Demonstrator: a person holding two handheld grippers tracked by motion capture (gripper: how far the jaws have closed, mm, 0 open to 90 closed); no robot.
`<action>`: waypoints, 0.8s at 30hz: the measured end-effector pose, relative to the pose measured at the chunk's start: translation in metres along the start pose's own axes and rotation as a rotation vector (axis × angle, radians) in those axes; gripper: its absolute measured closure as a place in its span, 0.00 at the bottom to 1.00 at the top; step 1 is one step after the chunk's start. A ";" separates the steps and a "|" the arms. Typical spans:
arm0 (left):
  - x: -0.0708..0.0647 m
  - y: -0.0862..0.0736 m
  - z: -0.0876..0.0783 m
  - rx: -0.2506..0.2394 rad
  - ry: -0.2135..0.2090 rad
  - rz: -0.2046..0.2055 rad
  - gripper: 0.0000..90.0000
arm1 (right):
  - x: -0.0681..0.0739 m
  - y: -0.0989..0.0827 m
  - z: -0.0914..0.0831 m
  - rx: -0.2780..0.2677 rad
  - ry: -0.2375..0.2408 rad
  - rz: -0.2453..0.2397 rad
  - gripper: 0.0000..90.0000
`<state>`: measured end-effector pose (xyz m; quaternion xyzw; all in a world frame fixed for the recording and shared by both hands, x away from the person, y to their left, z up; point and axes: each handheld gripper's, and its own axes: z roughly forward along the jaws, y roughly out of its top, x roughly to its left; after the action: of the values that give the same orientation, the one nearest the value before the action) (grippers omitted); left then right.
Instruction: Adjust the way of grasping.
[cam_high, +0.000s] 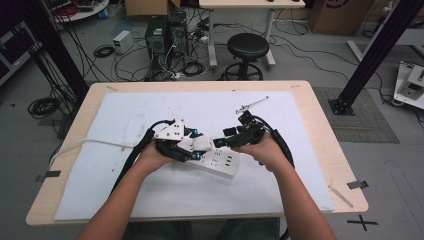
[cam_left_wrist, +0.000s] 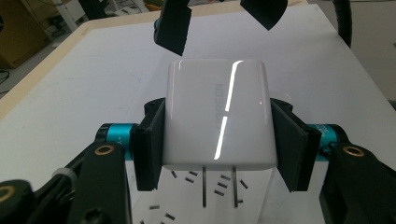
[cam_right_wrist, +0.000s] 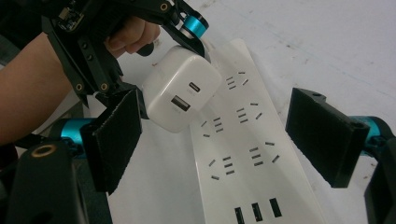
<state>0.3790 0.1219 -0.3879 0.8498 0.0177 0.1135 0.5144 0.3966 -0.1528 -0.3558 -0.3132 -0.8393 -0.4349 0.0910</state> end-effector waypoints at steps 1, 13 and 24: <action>-0.001 0.000 0.000 0.002 0.003 0.007 0.47 | 0.000 0.000 0.002 -0.002 0.010 0.010 0.21; -0.006 0.004 0.000 -0.003 0.037 0.074 0.47 | -0.002 0.003 0.018 0.002 0.085 0.063 0.21; -0.011 0.007 -0.003 -0.010 0.059 0.122 0.47 | -0.003 0.005 0.029 -0.011 0.125 0.080 0.21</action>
<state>0.3669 0.1200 -0.3825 0.8429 -0.0197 0.1698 0.5102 0.4053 -0.1294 -0.3714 -0.3191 -0.8164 -0.4542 0.1591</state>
